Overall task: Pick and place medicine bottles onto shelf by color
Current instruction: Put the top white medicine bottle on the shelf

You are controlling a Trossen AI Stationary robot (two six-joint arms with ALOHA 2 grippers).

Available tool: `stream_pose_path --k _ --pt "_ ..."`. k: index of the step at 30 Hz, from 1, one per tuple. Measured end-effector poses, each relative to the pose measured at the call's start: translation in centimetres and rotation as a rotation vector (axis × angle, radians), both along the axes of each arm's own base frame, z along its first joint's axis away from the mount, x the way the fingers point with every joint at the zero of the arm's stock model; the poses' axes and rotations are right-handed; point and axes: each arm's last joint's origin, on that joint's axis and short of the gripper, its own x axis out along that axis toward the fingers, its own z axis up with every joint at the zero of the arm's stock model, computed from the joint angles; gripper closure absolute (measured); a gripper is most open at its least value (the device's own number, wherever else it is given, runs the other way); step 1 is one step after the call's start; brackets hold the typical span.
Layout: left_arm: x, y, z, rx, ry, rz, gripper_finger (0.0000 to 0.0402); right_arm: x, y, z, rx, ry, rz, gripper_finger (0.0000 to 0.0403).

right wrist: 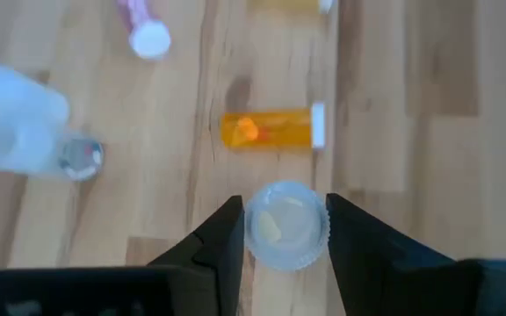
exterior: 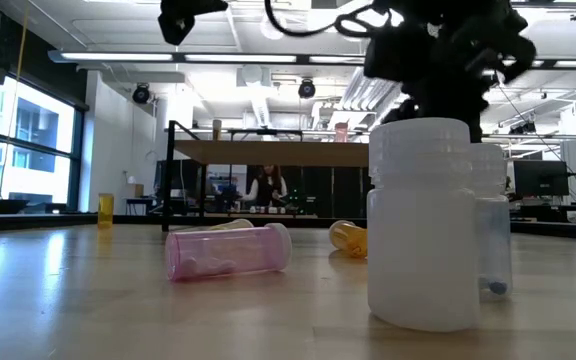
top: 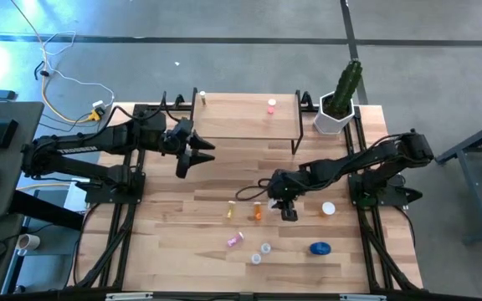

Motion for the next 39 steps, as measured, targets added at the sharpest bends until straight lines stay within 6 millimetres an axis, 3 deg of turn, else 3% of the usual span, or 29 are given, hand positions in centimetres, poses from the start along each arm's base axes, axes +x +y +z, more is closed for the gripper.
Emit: stream_pose_path --k 11,27,39 --pt "-0.1 0.4 0.0 0.009 0.002 0.031 0.0209 0.6 -3.3 6.6 0.007 -0.194 -0.101 0.0283" --pt "-0.1 0.5 -0.1 0.042 0.012 0.060 0.0209 -0.5 -11.0 14.4 -0.121 -0.393 -0.275 0.0283" --pt "-0.3 1.2 0.0 0.320 0.086 0.235 0.0209 -4.4 -18.3 21.2 -0.295 -0.444 -0.579 0.0283"
